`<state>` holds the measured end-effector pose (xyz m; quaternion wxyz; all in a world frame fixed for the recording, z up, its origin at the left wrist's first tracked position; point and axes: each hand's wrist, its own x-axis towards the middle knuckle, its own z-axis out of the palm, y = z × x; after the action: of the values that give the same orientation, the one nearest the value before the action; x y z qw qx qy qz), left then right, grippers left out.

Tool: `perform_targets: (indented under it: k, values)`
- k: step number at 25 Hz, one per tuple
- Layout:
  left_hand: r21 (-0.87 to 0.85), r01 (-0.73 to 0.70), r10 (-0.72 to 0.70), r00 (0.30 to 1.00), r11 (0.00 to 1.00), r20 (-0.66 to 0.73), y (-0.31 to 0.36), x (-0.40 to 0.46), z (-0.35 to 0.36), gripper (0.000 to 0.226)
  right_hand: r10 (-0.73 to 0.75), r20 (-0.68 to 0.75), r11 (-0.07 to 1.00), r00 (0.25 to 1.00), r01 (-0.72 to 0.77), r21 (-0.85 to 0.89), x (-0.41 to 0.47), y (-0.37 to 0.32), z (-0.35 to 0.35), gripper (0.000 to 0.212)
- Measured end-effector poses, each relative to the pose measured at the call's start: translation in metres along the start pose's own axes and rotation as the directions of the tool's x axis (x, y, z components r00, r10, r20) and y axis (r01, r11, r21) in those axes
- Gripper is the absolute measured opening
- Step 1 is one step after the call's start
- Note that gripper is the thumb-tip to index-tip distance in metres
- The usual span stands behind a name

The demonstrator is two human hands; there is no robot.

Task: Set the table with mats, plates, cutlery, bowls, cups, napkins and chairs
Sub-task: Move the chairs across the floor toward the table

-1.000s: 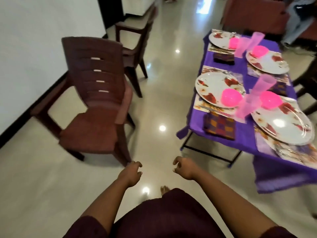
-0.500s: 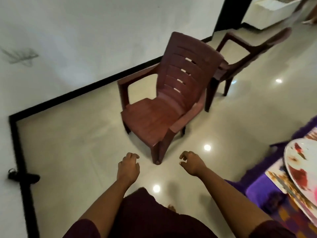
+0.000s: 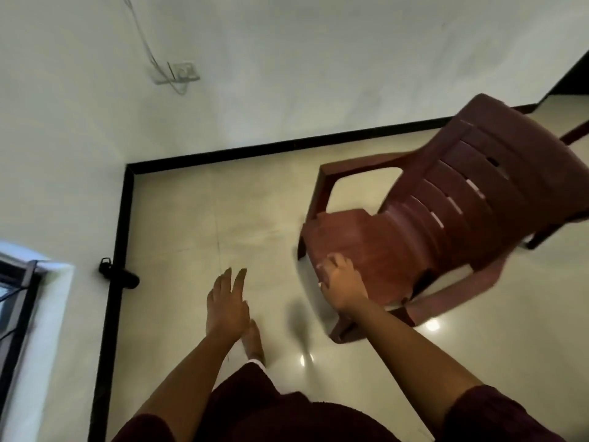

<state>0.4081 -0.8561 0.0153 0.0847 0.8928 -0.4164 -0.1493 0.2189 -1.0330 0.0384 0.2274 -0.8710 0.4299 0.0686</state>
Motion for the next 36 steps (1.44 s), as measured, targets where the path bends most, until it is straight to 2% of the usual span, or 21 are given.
perform_targets:
  k: [2,5,10,13,17,20,25,27,30,32,36]
  values:
    - [0.059,-0.005,0.006,1.000,0.998,-0.023,-0.025,0.044,-0.012,0.082,-0.011,-0.032,0.990,0.999,0.006,-0.143,0.051,-0.030,-0.005,0.058]
    - [0.057,-0.012,0.015,0.999,0.998,-0.046,-0.065,0.118,-0.039,0.081,-0.023,-0.023,0.965,0.999,0.016,-0.260,0.127,-0.069,-0.019,0.064]
    - [0.034,0.084,-0.081,0.995,0.996,-0.066,-0.130,0.223,-0.086,0.075,0.043,-0.090,0.964,0.995,-0.065,-0.257,0.232,-0.119,-0.051,0.060]
    - [-0.079,0.104,-0.114,0.986,0.991,-0.124,-0.145,0.284,-0.109,0.073,0.091,-0.167,0.941,0.982,-0.140,-0.309,0.272,-0.138,-0.061,0.059]
    - [-0.169,-0.001,-0.035,0.977,0.986,-0.208,-0.124,0.385,-0.129,0.069,0.180,-0.218,0.925,0.959,-0.240,-0.295,0.343,-0.145,-0.076,0.072]
    - [-0.215,-0.062,0.008,0.970,0.975,-0.244,-0.106,0.472,-0.139,0.066,0.209,-0.221,0.933,0.953,-0.262,-0.246,0.420,-0.148,-0.093,0.077]
    - [-0.198,-0.138,0.101,0.978,0.970,-0.184,-0.066,0.613,-0.167,0.064,0.272,-0.235,0.939,0.933,-0.311,-0.149,0.557,-0.148,-0.154,0.078]
    - [-0.165,-0.208,0.175,0.965,0.964,-0.194,-0.046,0.670,-0.179,0.063,0.281,-0.275,0.947,0.919,-0.312,-0.076,0.606,-0.144,-0.185,0.077]
    - [-0.219,-0.225,0.190,0.967,0.949,-0.169,-0.013,0.736,-0.191,0.059,0.341,-0.284,0.931,0.896,-0.364,-0.033,0.661,-0.123,-0.229,0.077]
    - [-0.231,-0.235,0.209,0.969,0.944,-0.134,0.006,0.760,-0.188,0.057,0.407,-0.301,0.908,0.863,-0.419,0.027,0.680,-0.104,-0.242,0.074]
    - [-0.229,-0.349,0.343,0.937,0.908,-0.066,0.069,0.833,-0.168,0.054,0.565,-0.295,0.822,0.770,-0.557,0.121,0.706,-0.044,-0.264,0.071]
